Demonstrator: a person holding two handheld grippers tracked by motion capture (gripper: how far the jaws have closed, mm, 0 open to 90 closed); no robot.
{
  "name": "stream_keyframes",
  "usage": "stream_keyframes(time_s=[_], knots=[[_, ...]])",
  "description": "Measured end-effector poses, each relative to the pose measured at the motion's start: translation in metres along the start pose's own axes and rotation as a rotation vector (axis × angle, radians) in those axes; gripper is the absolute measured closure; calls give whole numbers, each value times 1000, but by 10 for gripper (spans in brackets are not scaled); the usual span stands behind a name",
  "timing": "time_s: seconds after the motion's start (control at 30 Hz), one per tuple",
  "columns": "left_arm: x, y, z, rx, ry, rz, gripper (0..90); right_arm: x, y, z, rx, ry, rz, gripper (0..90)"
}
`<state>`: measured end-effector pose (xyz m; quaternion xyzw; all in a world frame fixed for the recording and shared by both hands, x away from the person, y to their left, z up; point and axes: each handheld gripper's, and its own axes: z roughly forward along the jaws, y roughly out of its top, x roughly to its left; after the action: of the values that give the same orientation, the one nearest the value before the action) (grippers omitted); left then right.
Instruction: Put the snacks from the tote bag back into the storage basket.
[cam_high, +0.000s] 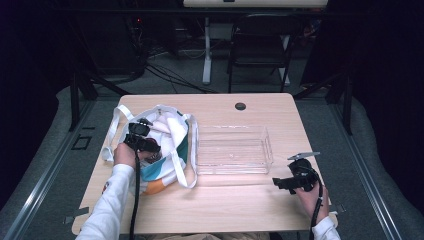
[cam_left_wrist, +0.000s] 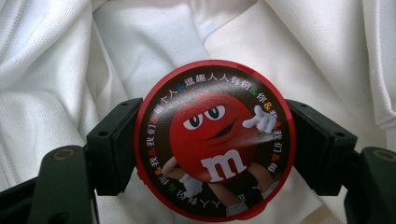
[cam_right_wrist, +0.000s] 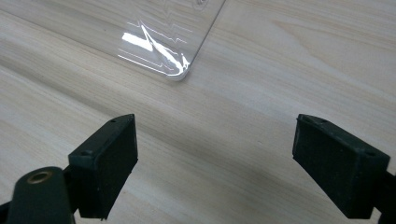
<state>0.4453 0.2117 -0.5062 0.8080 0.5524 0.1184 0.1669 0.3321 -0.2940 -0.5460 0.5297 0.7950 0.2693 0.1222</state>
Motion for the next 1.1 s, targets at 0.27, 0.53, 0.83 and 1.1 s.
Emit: stream_keyframes(time_s=[0.27, 0.53, 0.83, 1.1], knots=[[-1, -1, -4, -16, 0, 6, 258, -1, 1, 0, 3, 1, -4, 137], [0, -1, -15, -38, -8, 18, 259, -2, 1, -1, 3, 0, 0, 137], [0, 1, -31, -67, -17, 29, 259, -4, 0, 0, 6, 9, 14, 137], [-1, 1, -39, -72, -25, 34, 259, -6, -1, -3, -1, 0, 23, 137]])
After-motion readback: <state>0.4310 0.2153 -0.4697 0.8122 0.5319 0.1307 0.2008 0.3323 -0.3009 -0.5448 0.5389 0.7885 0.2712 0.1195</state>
